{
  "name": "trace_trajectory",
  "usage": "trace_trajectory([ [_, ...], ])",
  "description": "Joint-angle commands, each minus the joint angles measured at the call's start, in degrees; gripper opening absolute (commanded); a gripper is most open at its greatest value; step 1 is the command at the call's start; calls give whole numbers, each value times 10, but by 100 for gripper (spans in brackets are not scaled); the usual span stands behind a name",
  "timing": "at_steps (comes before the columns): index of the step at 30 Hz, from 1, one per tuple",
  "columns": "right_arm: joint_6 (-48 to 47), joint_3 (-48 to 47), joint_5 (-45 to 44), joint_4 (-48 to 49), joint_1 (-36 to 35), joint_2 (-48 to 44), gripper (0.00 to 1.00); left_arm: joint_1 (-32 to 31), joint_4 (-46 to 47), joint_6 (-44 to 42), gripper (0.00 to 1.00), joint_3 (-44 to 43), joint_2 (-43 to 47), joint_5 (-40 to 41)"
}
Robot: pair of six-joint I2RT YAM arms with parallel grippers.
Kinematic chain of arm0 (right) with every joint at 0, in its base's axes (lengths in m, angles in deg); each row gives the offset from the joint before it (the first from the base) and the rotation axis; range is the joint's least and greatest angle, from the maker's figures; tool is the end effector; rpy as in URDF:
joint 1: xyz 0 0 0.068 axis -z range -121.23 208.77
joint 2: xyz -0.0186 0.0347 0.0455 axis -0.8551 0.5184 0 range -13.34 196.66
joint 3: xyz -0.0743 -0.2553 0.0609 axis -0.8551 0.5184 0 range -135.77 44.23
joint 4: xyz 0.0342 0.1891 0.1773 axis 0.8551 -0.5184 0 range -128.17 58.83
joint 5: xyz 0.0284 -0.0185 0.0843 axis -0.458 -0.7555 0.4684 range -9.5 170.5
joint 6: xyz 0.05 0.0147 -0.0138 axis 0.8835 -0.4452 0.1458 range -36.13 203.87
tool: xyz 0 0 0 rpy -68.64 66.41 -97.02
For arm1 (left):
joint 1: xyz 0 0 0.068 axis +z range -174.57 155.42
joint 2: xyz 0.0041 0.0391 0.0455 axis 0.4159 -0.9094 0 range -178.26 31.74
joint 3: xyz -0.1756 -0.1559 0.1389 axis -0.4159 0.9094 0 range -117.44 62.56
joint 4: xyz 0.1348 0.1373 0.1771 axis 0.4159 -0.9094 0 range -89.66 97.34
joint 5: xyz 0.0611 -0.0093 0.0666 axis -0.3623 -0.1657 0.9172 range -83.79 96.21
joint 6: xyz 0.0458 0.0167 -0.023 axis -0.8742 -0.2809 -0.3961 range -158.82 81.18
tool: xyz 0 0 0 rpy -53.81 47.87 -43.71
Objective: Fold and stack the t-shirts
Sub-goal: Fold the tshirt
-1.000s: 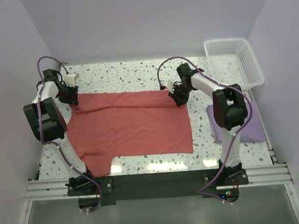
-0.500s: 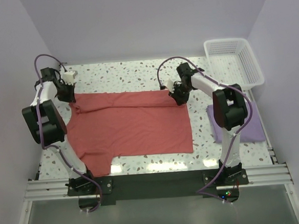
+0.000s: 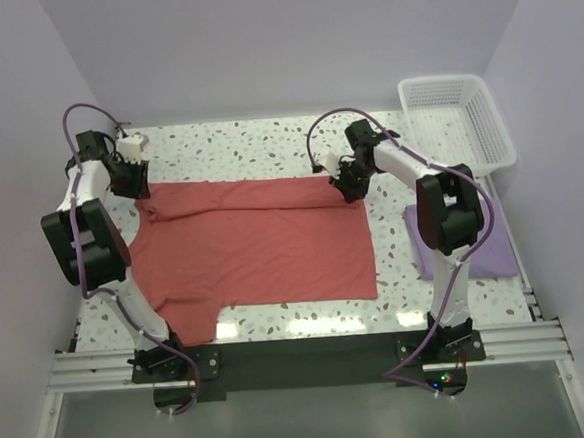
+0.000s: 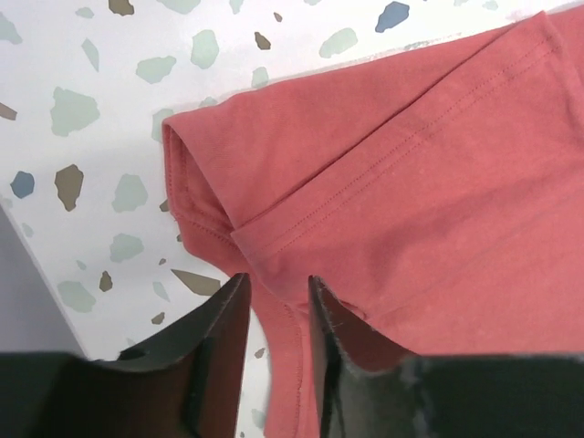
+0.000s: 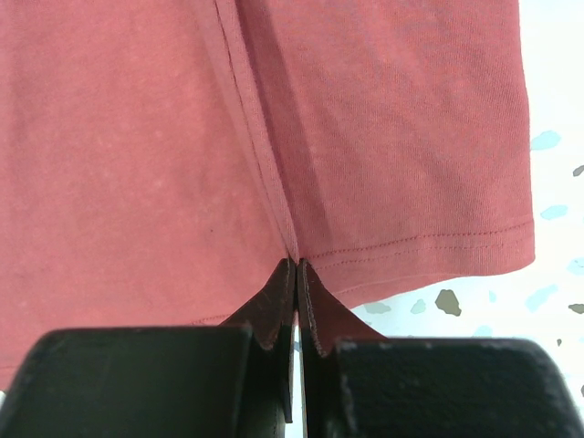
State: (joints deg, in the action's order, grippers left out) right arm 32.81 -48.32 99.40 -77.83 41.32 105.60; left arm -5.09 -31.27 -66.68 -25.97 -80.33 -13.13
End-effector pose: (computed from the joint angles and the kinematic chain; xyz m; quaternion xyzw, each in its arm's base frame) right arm 0.4023 0.1385 0.1864 -0.5692 0.7928 0.1134 0.1862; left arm 0.3981 0.1284 0.2202 0.1102 0.9513 -0.0541 0.2827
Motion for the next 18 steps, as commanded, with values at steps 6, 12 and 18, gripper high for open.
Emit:
trace_trajectory([
  [6,-16,-8,-1,-8,3,-18,0,4,6,31,44,-37,-37,15],
  [12,-19,-6,-3,-6,3,-16,0,3,2,34,44,-52,-59,26],
  [18,-22,-10,-2,-8,3,-12,0,2,4,39,44,-53,-70,31],
])
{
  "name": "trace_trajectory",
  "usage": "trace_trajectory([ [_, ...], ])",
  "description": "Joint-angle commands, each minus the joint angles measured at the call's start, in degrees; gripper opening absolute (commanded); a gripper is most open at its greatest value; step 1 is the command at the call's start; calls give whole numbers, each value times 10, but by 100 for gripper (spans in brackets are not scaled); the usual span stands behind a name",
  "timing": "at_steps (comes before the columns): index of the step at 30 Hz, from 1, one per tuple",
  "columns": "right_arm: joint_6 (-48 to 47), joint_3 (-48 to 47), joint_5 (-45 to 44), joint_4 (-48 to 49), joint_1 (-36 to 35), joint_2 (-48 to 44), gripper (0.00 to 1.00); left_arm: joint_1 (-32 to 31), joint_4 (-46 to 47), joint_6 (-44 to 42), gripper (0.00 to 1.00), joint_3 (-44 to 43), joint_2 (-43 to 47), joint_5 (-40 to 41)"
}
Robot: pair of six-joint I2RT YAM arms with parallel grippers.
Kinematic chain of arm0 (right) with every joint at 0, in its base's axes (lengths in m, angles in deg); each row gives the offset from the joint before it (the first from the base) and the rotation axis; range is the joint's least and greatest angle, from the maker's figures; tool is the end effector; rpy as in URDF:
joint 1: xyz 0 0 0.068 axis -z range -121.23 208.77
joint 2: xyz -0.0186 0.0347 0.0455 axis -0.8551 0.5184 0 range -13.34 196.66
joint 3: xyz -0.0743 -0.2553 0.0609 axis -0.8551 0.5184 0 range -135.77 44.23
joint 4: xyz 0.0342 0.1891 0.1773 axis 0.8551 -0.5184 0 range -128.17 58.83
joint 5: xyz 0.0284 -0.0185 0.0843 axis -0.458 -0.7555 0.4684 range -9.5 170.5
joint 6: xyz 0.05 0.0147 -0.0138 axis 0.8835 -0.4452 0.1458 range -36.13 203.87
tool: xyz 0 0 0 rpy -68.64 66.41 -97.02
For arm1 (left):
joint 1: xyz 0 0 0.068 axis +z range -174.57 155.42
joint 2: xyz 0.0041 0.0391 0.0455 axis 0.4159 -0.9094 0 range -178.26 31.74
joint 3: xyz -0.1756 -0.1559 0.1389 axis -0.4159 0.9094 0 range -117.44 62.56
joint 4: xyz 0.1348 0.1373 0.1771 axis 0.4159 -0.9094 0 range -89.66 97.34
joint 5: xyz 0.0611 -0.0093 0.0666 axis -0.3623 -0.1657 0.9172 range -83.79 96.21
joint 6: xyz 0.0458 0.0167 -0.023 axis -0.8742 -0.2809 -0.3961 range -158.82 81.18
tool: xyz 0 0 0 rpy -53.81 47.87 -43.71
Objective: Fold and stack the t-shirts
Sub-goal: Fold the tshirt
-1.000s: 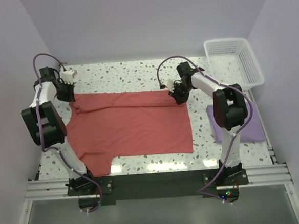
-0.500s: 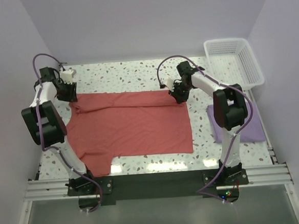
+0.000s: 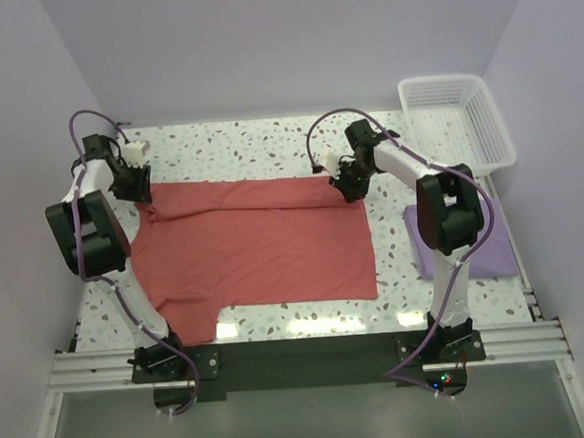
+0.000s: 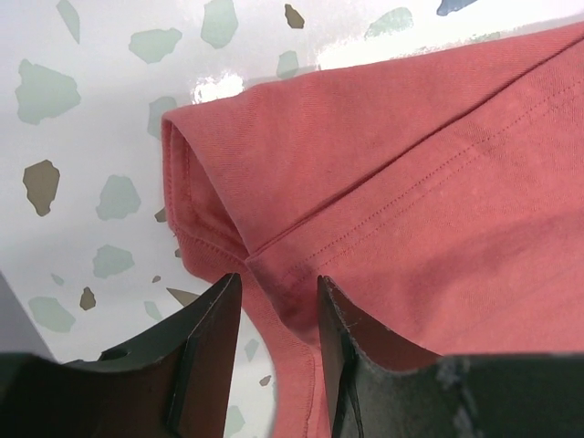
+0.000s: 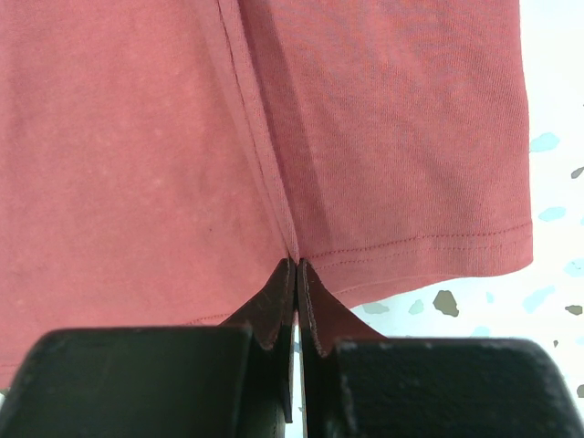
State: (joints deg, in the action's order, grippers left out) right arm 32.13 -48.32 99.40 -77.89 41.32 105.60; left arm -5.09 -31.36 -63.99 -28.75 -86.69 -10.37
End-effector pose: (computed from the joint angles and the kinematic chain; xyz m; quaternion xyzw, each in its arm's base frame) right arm 0.4022 0.1385 0.1863 -0.5739 0.7895 0.1125 0.1863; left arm 0.4139 0.1357 0.1888 0.0781 0.9649 -0.0517 0.2452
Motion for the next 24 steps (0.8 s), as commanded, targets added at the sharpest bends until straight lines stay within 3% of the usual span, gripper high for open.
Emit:
trace_trajectory([
  [1,-15,-10,-3,-7,2,-12,0,1,6,12,44,-26,-7,4],
  [13,-19,-15,-4,-13,4,-8,0,-2,-10,23,23,-61,-35,-16],
  [17,-21,-18,-5,-15,6,-8,0,-2,-11,20,2,-65,-23,-24],
  [24,-30,-38,-8,-24,12,-10,0,-1,-13,-45,0,-12,84,-79],
])
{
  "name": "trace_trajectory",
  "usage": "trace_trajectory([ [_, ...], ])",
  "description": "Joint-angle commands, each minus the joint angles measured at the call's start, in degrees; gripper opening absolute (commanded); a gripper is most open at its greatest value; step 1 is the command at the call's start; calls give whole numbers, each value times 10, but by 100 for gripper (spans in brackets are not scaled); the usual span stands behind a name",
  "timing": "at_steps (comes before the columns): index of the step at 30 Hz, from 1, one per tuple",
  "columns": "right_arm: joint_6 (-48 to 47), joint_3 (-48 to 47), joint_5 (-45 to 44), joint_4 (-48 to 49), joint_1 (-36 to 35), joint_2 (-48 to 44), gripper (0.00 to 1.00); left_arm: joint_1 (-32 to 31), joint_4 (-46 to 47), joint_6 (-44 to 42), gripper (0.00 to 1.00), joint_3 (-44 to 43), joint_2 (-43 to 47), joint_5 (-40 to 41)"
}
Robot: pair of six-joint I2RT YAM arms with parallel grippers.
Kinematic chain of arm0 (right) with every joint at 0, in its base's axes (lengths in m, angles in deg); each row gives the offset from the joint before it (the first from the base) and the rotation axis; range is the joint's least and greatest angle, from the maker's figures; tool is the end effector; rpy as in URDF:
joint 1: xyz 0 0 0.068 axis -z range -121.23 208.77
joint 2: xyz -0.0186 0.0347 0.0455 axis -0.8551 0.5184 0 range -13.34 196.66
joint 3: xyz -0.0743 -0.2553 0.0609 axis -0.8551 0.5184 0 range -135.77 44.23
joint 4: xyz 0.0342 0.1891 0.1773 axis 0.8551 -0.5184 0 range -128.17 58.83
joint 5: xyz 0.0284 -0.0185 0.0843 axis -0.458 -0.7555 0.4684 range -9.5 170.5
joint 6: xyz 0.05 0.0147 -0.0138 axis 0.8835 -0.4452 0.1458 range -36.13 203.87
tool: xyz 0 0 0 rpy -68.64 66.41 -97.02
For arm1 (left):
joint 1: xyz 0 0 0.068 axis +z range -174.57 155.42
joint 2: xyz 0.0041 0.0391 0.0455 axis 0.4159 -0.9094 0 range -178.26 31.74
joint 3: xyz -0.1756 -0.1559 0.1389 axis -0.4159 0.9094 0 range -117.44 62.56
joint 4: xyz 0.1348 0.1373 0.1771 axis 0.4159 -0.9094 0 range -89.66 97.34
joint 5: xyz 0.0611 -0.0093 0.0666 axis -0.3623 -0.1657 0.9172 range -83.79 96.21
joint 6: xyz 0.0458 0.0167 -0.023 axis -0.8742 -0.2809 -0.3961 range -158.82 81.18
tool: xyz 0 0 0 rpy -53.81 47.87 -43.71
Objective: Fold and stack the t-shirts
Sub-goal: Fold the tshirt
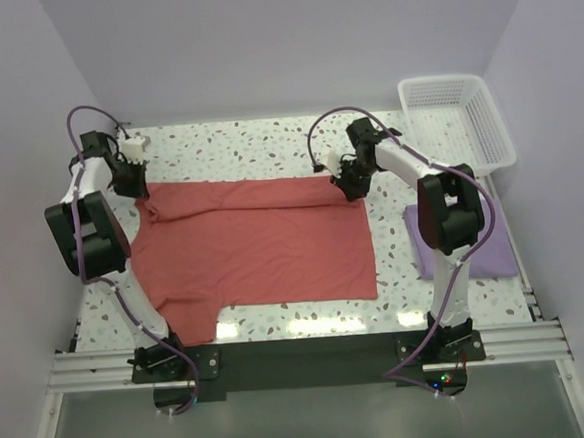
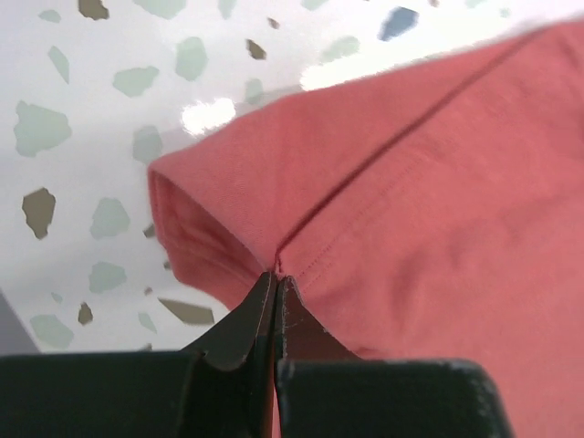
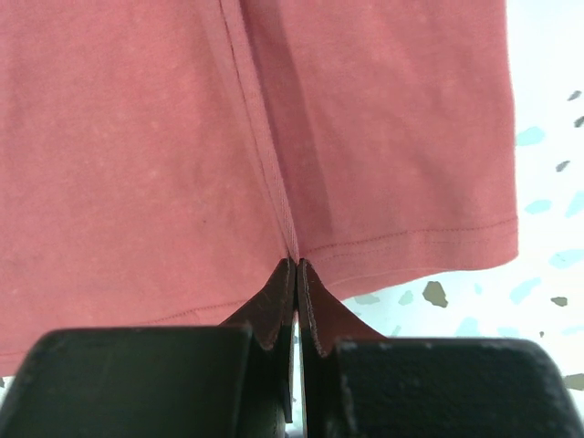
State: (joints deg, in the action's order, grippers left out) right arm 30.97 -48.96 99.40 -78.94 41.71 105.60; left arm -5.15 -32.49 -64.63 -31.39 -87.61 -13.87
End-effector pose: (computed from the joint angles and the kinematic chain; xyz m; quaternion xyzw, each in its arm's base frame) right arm 0.4030 0.1357 0.1889 -0.5790 0.7864 0.1111 0.1845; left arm 0.4205 0.1353 0.1952 0.0909 0.9582 -0.0760 0.2604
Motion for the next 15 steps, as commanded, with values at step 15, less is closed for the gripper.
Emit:
trace_trajectory([
  [15,-99,19,-13,-57,7,-30,0,34,-186,-381,0,187,219,-131],
])
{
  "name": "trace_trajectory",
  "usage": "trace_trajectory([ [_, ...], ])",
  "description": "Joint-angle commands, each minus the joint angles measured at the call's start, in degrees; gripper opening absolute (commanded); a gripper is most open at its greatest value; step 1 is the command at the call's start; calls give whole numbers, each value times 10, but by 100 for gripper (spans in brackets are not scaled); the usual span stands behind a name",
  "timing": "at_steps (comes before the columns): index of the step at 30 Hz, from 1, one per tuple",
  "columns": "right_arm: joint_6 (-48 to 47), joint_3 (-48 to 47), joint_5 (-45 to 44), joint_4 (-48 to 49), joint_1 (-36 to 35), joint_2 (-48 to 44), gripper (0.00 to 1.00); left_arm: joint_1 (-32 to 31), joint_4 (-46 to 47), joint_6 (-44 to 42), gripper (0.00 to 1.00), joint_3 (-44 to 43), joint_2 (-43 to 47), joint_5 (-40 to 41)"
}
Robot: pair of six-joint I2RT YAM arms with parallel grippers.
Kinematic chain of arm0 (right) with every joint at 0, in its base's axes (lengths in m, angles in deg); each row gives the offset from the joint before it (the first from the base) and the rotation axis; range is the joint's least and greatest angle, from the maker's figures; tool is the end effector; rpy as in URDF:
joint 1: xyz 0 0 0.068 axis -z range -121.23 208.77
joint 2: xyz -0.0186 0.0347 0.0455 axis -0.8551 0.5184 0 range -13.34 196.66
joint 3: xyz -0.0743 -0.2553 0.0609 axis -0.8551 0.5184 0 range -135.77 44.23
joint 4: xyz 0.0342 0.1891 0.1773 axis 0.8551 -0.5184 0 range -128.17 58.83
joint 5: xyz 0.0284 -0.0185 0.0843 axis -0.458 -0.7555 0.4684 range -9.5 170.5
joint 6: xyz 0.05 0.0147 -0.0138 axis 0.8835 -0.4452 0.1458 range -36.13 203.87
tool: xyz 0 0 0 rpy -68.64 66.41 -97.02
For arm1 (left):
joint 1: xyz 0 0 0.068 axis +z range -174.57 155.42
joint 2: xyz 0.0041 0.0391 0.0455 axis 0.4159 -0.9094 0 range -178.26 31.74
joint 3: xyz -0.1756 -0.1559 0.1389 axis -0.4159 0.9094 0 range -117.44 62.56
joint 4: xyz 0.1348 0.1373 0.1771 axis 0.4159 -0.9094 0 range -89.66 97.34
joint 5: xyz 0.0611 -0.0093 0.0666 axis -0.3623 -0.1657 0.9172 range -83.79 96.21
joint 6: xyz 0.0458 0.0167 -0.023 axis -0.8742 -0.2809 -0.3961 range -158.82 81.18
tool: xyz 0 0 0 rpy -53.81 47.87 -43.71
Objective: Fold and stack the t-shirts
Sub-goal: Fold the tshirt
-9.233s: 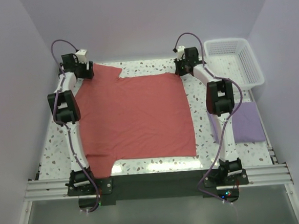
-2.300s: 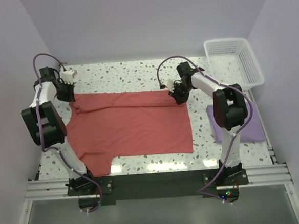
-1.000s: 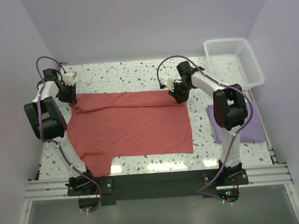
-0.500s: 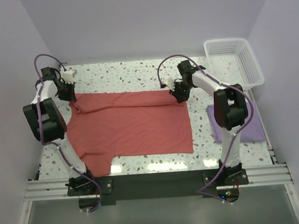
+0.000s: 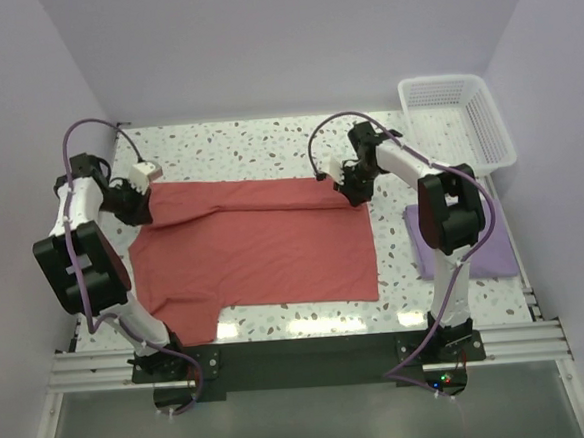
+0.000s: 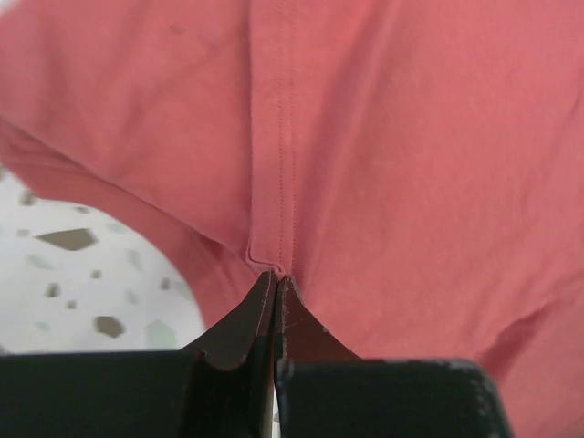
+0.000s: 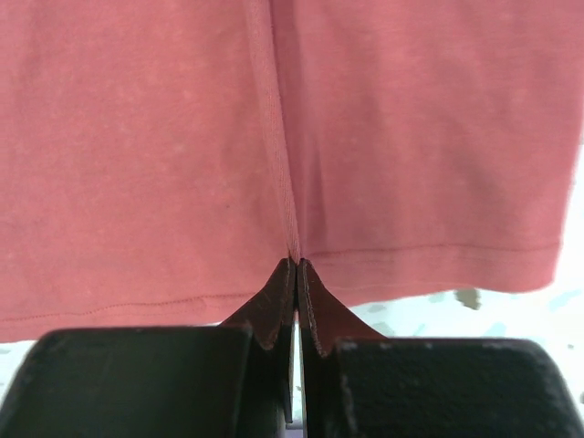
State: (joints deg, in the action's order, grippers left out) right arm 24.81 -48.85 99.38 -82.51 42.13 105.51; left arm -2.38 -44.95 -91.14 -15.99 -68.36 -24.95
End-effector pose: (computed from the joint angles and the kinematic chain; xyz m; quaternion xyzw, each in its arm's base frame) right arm 0.3973 0.1308 0.1873 -0.6160 0.7627 0.1119 0.1622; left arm 0.3267 0.1134 0.2390 0.2843 0.9111 -0.1297 0.2687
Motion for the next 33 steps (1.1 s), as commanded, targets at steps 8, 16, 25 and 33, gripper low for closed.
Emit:
trace_trajectory([
  [8,-51,54,-19,-9,-8,-29,0,7,-94,-213,36,84,28,-41],
  [16,-47,45,-20,-9,-10,-20,0,-59,32,2,62,5,-22,-103],
  [25,-38,18,-18,-16,-9,-5,0,-132,142,102,62,-40,-109,-52],
  [33,-38,11,-18,-18,-9,-3,0,-141,116,73,62,-87,-177,-43],
])
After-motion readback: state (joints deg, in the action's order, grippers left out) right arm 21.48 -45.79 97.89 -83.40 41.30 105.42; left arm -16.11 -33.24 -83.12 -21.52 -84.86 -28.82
